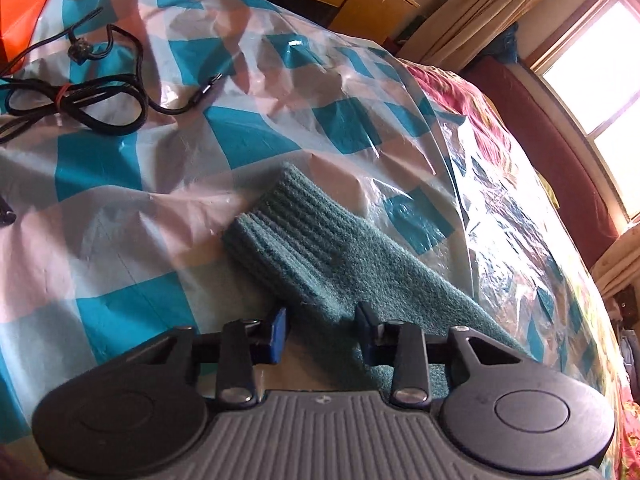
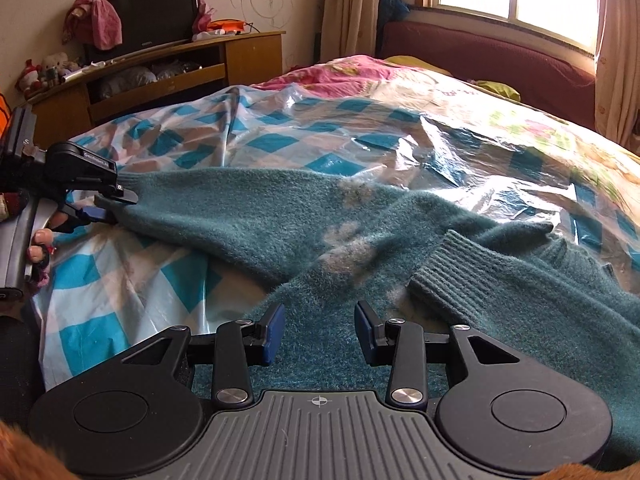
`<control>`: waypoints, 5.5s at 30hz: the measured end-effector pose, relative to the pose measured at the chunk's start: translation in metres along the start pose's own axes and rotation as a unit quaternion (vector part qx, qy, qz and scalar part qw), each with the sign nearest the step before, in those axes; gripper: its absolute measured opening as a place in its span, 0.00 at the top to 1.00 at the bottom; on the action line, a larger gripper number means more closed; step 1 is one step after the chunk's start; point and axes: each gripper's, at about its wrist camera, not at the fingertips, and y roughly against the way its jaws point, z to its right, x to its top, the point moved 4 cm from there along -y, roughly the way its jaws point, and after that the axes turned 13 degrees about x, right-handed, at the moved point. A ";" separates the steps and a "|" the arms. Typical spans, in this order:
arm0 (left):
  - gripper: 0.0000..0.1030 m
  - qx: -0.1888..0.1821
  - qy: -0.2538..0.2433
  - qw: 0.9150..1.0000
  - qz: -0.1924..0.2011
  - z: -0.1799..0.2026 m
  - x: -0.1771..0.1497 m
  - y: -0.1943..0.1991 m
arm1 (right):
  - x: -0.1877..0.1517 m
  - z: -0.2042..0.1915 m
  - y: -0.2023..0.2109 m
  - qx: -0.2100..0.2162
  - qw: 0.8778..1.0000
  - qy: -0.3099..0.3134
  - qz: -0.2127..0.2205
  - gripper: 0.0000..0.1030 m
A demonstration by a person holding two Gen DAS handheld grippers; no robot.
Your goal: Fold small clothes
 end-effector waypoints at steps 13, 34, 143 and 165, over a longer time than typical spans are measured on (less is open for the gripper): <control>0.84 -0.207 -0.143 0.967 0.031 0.103 -0.033 0.075 | 0.008 0.012 0.027 -0.002 0.999 -0.030 0.042 0.64; 0.74 -0.232 -0.439 0.868 -0.025 0.138 -0.199 0.104 | -0.046 0.097 0.049 0.068 0.944 -0.320 0.039 0.52; 0.42 -0.151 -0.569 0.800 -0.113 0.060 -0.226 0.188 | -0.186 0.050 0.262 -0.129 0.916 -0.342 -0.164 0.74; 0.43 -0.074 -0.533 0.816 -0.211 0.008 -0.241 0.185 | -0.235 0.056 0.242 -0.099 0.872 -0.451 -0.159 0.73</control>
